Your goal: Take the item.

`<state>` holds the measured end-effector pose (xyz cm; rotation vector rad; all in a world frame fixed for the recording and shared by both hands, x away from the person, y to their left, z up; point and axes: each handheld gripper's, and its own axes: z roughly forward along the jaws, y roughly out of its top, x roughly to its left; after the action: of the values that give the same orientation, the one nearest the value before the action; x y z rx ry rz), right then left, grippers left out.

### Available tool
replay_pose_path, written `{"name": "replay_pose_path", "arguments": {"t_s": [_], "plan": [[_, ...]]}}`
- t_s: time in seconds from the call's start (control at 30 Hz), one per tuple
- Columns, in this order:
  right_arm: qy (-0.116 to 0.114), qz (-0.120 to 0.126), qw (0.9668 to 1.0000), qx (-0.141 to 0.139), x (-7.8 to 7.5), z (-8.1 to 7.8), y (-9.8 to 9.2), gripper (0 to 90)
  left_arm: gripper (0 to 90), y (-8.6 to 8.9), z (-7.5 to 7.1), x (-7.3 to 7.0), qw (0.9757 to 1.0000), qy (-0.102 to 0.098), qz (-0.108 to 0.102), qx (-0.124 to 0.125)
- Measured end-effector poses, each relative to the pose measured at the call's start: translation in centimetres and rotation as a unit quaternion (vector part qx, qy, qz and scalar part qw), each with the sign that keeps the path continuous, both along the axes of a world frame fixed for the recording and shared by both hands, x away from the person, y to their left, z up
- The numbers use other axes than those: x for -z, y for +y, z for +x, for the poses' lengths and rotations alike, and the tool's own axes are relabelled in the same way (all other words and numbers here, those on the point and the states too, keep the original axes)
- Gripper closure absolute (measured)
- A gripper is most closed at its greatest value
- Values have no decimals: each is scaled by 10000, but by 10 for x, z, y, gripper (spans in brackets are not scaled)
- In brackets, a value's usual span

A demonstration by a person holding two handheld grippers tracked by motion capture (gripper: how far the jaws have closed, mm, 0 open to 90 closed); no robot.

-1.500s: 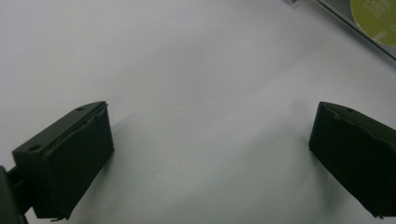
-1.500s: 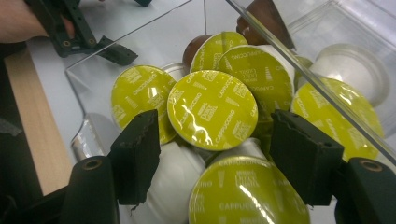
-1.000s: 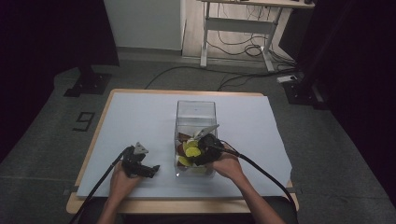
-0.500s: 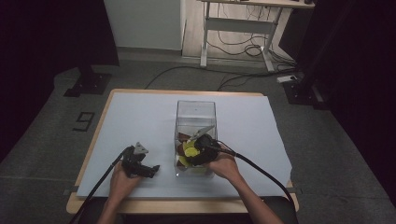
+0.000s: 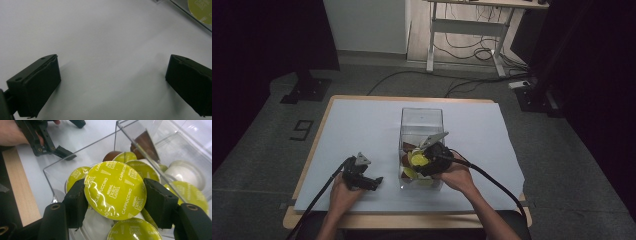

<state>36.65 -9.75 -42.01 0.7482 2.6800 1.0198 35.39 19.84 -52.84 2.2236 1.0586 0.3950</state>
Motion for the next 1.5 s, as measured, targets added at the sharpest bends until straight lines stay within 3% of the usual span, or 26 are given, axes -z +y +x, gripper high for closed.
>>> {"name": "replay_pose_path", "arguments": {"t_s": [0.33, 0.6, 1.13, 1.5], "plan": [[-194, 5, 9998, 64, -16, -5, -12, 387, 0, 0, 0, 0, 10000, -1, 12, 9], [-266, 61, 9992, 299, -23, -4, -26, 387, 0, 0, 0, 0, 10000, 2, 8, 9], [-435, 2, 9962, 758, -30, 0, -64, 387, 0, 0, 0, 0, 10000, 5, 8, 10], [-475, -106, 9922, 1148, -25, 4, -92, 387, 0, 0, 0, 0, 10000, 13, 6, 12]]}}
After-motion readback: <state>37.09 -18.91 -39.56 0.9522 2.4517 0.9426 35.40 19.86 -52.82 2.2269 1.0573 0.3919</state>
